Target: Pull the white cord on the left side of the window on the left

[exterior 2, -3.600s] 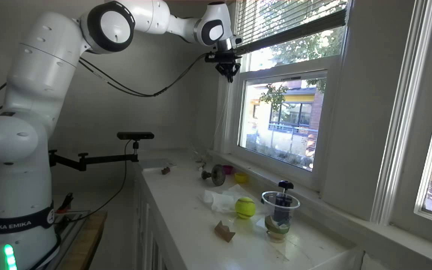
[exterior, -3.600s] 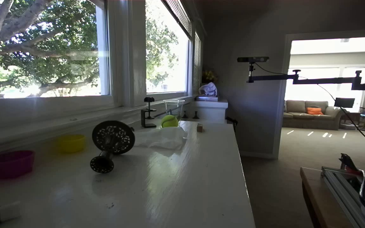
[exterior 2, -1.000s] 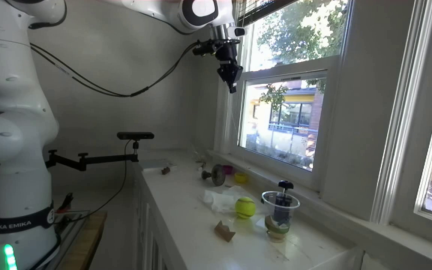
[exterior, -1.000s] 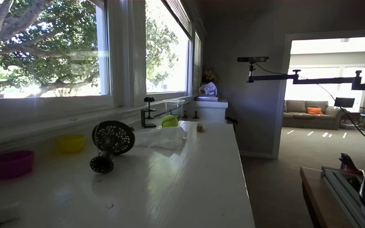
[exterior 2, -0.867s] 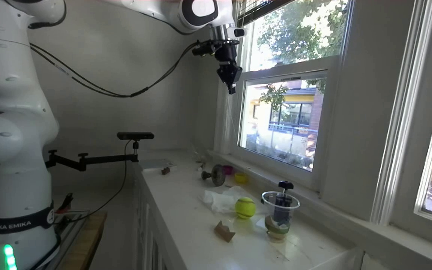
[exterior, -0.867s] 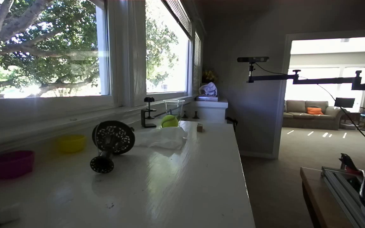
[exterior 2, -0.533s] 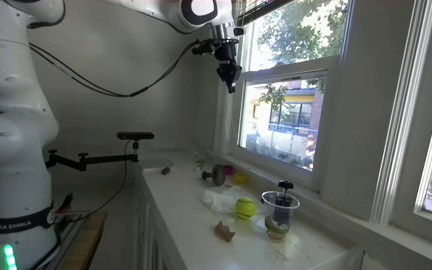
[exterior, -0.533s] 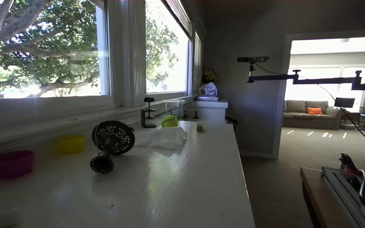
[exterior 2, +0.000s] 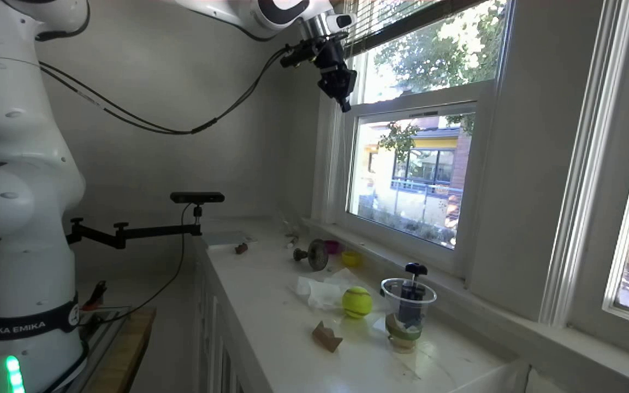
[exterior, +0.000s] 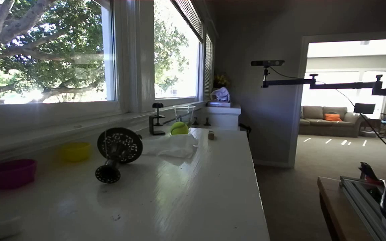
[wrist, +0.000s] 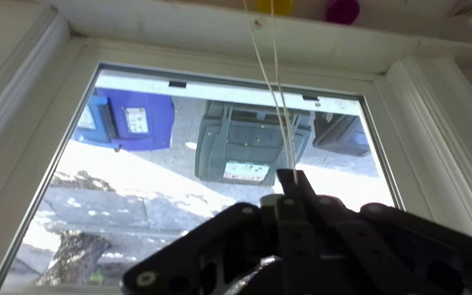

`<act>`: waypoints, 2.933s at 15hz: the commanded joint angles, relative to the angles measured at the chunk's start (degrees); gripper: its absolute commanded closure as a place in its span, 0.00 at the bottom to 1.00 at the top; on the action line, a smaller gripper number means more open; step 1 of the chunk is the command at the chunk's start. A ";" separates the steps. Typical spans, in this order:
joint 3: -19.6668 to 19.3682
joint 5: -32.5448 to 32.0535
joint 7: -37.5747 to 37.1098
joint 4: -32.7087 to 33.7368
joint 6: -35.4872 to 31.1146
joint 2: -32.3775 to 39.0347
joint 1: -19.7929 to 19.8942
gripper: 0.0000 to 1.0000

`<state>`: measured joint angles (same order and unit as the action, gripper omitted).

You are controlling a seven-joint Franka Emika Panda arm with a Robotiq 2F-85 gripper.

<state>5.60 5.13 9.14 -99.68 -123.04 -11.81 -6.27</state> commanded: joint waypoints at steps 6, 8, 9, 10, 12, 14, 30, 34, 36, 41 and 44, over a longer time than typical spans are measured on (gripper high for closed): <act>2.95 -5.36 3.62 14.31 -8.24 4.57 -2.01 1.00; 3.09 -6.25 3.41 16.14 -8.65 5.33 -1.83 1.00; 2.90 -6.05 3.15 16.28 -8.77 5.44 -1.69 1.00; 2.63 -6.10 2.69 16.18 -8.52 5.35 -1.40 1.00; 1.82 -5.77 1.68 14.28 -8.38 4.51 -0.22 1.00; 0.46 -5.88 0.59 12.52 -7.79 3.68 1.20 1.00; -5.42 -7.26 -9.04 5.11 -5.15 2.61 6.84 1.00; -4.63 -7.88 -8.78 9.13 -6.66 3.46 6.13 1.00; -4.17 -8.73 -8.28 11.13 -7.45 3.63 5.75 1.00; -1.58 -10.31 -4.79 18.02 -10.81 4.38 3.53 1.00; 0.67 -9.84 -1.47 22.07 -12.31 5.37 1.75 1.00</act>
<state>4.72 -3.76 4.67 -82.24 -133.87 -8.22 -3.01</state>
